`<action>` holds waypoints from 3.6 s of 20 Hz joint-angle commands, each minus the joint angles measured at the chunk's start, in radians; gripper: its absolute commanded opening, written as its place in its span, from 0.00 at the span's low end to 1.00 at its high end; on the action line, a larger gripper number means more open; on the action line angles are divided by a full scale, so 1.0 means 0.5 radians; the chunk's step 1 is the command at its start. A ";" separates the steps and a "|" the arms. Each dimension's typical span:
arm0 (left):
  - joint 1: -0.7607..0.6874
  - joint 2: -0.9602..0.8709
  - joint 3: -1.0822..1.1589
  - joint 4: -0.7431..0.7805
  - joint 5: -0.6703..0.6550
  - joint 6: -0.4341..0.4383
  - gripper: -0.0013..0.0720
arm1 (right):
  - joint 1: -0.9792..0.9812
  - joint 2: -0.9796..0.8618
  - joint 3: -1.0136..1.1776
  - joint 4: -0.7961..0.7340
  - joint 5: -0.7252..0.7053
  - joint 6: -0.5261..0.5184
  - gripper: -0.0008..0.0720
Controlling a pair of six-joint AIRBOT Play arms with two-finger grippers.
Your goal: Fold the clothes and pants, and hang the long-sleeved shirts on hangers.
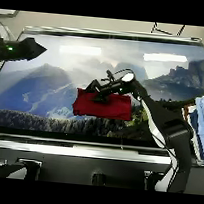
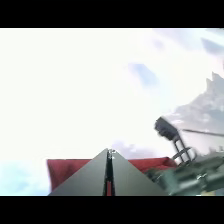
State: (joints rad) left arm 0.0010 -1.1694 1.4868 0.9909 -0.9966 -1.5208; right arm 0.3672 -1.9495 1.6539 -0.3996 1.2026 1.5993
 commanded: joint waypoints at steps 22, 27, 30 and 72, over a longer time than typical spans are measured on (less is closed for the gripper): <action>-0.030 0.101 -0.071 0.098 -0.063 -0.018 0.05 | -0.892 0.305 -0.529 -0.353 0.238 -0.572 0.06; -0.030 0.098 -0.071 0.098 -0.063 -0.011 0.05 | -1.319 0.505 0.252 -0.565 0.486 -0.188 0.06; -0.030 0.098 -0.071 0.099 -0.061 -0.010 0.05 | -1.615 0.574 0.646 -0.739 0.632 0.016 0.06; -0.030 0.099 -0.033 0.037 0.047 0.109 0.05 | -3.142 1.354 -0.443 -2.148 0.883 0.041 0.92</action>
State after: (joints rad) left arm -0.0135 -1.1198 1.4563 1.0199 -0.9775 -1.4662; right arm -1.2057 -1.2739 1.3922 -1.5322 1.7260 1.6733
